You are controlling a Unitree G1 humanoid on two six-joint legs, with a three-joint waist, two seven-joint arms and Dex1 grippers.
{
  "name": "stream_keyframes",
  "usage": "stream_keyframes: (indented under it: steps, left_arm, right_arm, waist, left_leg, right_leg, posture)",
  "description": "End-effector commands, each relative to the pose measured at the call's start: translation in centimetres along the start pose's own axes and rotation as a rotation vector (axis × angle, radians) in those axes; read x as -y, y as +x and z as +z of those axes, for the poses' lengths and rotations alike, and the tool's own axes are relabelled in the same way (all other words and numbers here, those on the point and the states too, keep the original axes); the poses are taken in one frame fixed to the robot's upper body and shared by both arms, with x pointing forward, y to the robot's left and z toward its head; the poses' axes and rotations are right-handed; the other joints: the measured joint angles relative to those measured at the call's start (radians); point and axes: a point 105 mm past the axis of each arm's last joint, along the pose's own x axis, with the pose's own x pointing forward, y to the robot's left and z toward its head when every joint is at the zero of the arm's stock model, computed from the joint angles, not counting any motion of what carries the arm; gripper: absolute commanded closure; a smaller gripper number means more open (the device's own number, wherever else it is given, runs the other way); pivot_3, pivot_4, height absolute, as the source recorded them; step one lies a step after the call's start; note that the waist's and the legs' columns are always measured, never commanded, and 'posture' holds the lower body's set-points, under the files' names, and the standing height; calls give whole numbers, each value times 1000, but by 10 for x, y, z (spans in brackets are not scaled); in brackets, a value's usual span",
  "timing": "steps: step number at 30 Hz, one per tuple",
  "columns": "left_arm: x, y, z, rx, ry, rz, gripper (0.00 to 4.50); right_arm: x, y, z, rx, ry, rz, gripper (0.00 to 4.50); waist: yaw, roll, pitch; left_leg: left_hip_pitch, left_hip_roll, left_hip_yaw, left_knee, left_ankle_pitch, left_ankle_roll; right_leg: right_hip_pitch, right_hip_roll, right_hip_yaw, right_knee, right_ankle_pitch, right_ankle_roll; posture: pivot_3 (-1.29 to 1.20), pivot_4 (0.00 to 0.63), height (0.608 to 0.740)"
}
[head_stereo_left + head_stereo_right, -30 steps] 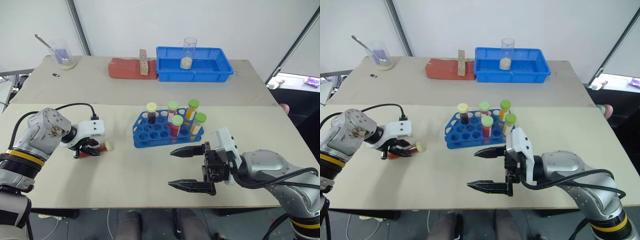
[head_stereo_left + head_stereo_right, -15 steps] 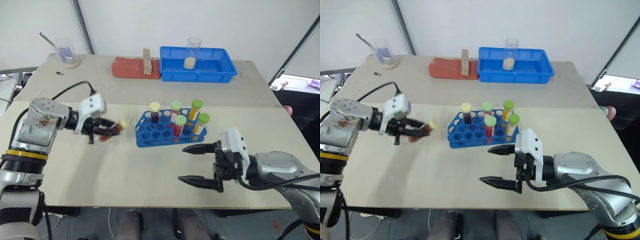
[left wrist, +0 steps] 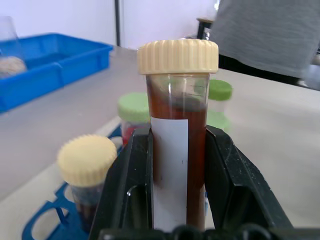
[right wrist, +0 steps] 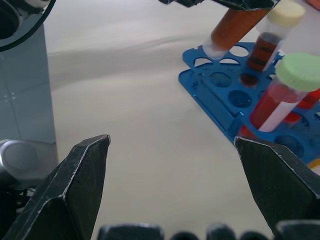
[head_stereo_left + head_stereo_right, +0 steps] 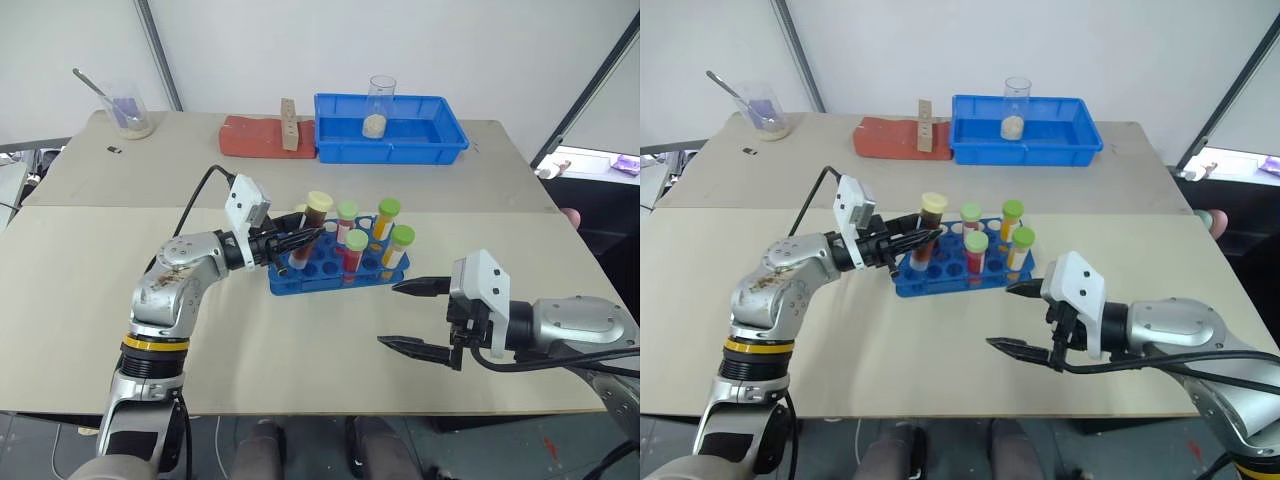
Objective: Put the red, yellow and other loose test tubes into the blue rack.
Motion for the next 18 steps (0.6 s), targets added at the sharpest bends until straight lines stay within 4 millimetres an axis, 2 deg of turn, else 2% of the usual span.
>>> stream_keyframes:
  steps: [1,4,18]
  left_arm:
    - [4,9,-4,24,35,-4,3595]
    - [6,13,-14,9,32,-21,3595]
    - [6,20,-29,30,21,28,3595]
  right_arm:
    - [0,-6,9,11,-29,-19,60]
    - [-1,-7,9,4,-22,-26,60]
    - [1,-8,10,10,-12,-75,60]
  waist:
    - [0,0,0]
    - [-1,0,0]
    - [0,0,0]
  left_leg:
    - [0,0,0,0,0,0]
    - [0,0,0,0,0,0]
    - [0,0,0,0,0,0]
  right_leg:
    - [0,0,0,0,0,0]
    - [0,0,0,0,0,0]
    - [0,0,0,-1,0,0]
  posture:
    - [0,150,740]
    - [0,150,740]
    - [0,150,740]
